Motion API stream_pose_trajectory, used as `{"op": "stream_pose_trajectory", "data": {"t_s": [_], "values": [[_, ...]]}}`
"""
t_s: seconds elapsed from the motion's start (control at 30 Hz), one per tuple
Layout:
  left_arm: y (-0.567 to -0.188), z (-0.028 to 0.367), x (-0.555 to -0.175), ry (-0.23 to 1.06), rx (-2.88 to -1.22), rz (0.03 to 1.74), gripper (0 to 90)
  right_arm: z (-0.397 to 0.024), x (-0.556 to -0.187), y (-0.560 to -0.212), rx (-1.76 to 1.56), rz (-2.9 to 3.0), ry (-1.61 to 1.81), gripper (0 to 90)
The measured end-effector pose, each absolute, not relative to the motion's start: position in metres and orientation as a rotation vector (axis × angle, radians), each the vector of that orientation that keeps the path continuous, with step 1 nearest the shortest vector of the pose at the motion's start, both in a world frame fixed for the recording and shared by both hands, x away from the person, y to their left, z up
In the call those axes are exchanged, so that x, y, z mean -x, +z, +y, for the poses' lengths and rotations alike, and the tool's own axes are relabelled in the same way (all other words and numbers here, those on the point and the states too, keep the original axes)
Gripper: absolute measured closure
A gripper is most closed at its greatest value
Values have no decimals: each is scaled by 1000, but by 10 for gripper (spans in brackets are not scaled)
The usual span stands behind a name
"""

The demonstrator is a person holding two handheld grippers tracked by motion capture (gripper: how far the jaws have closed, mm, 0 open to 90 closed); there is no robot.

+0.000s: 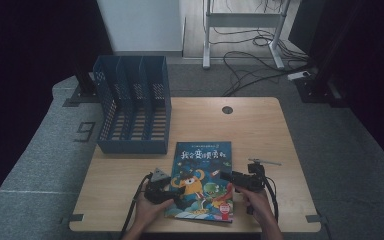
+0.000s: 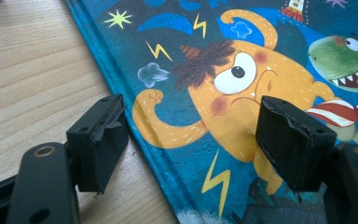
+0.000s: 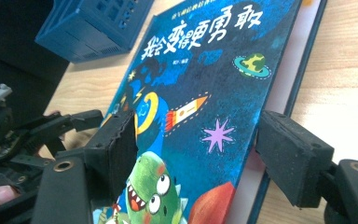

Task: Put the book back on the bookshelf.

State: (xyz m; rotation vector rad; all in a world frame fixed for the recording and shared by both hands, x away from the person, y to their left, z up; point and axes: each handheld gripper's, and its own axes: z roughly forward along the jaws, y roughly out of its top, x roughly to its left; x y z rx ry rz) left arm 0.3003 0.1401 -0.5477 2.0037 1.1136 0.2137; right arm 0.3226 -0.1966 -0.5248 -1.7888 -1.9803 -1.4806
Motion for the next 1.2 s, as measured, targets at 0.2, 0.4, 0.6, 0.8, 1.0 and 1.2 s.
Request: {"op": "stream_pose_trajectory", "data": {"t_s": [0.2, 0.4, 0.6, 0.8, 1.0, 1.2], "values": [[-548, 140, -300, 219, -2006, 1113, 245, -193, -324, -528, 1807, -2049, -1407, 279], [-548, 140, -300, 219, -2006, 1113, 245, -190, -325, -532, 1810, -2106, -1370, 277], [-548, 140, -300, 219, -2007, 1112, 245, -176, -324, -535, 1834, -2273, -1301, 246], [-548, 140, -300, 218, -2007, 1111, 245, -164, -325, -539, 1871, -2387, -1253, 203], [-548, 139, -300, 222, -2010, 1110, 245, -161, -325, -539, 1855, -2396, -1241, 157], [-547, 137, -299, 241, -2028, 1105, 235, -174, -326, -535, 1831, -2231, -1322, 168]]}}
